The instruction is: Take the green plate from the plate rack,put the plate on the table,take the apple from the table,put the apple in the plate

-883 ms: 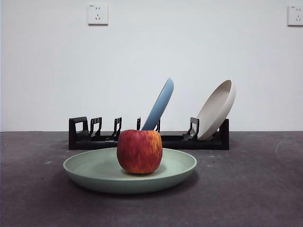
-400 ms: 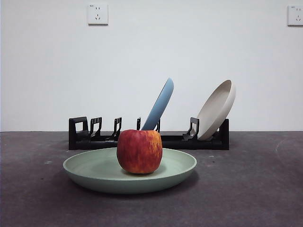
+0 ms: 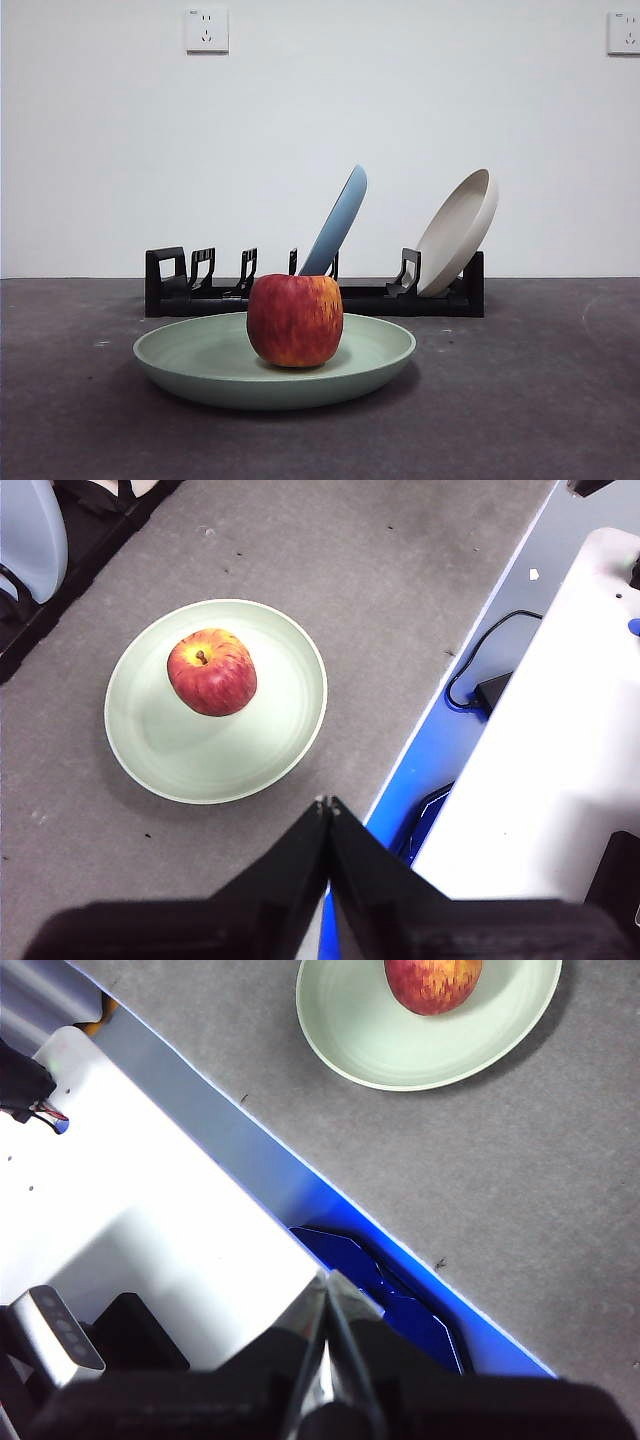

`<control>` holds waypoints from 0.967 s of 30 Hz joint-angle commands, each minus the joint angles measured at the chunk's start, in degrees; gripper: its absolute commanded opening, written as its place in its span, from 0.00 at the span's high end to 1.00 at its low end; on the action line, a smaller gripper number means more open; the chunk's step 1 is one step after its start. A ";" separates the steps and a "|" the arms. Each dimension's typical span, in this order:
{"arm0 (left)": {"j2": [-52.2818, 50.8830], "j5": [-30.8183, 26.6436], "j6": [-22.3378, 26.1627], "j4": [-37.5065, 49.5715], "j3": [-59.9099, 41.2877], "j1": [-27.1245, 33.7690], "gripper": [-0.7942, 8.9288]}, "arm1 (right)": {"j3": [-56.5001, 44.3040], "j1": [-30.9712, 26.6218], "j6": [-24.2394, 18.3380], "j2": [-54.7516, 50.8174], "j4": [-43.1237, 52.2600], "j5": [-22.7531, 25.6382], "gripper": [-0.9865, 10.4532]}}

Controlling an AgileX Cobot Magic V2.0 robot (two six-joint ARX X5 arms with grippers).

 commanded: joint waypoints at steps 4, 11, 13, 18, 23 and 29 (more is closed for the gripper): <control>-1.46 -3.69 2.43 2.27 -0.04 1.79 0.92 | 0.09 0.13 0.50 -0.04 0.20 0.15 0.91; -6.78 0.90 16.26 24.33 -2.56 18.23 0.92 | 0.09 0.13 0.50 -0.04 0.20 0.15 0.91; -9.46 4.94 16.87 31.89 -5.25 24.98 0.92 | 0.09 0.13 0.50 -0.04 0.20 0.17 0.91; -17.18 7.78 16.74 48.89 -16.37 38.66 0.92 | 0.09 0.13 0.50 -0.04 0.20 0.15 0.91; -25.68 7.45 16.57 59.32 -30.53 46.84 0.92 | 0.09 0.13 0.50 -0.04 0.20 0.15 0.91; -34.88 7.45 15.65 66.58 -47.63 52.61 0.92 | 0.09 0.13 0.50 -0.07 0.20 0.15 0.91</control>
